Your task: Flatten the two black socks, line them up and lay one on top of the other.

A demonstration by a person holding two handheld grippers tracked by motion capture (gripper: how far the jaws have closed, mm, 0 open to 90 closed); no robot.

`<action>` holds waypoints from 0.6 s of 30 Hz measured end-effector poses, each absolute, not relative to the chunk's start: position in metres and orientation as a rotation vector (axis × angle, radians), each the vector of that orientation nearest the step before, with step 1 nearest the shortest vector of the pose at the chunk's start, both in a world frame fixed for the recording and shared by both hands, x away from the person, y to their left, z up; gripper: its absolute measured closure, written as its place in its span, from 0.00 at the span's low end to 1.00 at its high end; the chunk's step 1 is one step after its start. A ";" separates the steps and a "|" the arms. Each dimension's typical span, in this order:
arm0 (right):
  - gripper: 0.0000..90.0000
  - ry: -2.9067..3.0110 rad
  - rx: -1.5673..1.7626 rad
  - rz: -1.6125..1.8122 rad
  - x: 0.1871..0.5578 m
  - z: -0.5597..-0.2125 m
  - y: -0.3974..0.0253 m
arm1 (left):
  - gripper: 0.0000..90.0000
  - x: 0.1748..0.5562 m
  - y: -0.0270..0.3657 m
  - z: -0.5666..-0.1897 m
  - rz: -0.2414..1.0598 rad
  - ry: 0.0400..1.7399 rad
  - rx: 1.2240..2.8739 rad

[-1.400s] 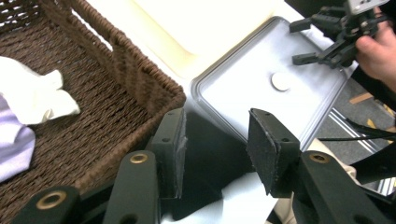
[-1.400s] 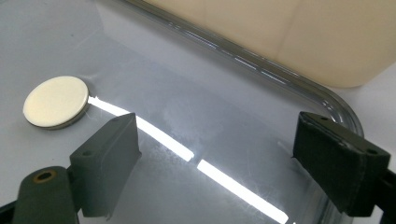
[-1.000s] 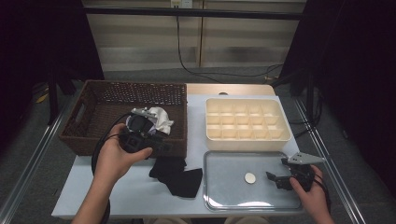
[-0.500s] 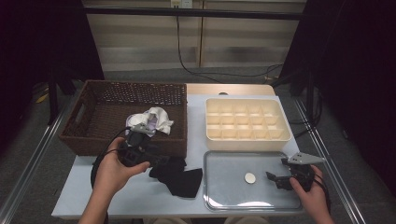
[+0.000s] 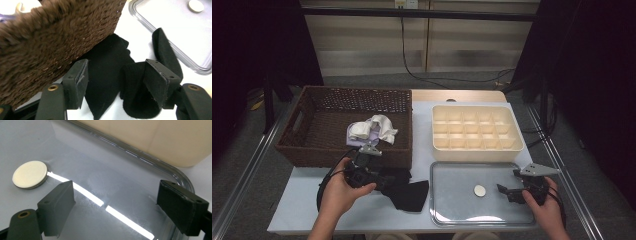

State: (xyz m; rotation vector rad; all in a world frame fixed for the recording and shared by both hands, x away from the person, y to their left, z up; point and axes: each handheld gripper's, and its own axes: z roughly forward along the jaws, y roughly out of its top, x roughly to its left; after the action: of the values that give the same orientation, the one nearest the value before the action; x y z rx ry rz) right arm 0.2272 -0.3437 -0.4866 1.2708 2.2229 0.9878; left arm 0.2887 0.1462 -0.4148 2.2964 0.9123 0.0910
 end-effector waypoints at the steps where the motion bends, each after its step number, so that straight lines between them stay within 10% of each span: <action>1: 0.16 2.223 1.271 0.988 0.227 -0.487 -0.344 | 0.40 0.288 0.146 -0.418 0.096 0.910 2.304; 18: 0.16 2.221 1.270 0.984 0.227 -0.487 -0.344 | 0.39 0.286 0.143 -0.449 0.137 0.937 2.278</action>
State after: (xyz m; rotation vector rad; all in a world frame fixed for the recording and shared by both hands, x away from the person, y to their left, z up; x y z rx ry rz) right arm 0.2270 -0.3436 -0.4866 1.2698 2.2210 0.9842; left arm 0.2861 0.1434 -0.4492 2.2782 0.9373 0.1371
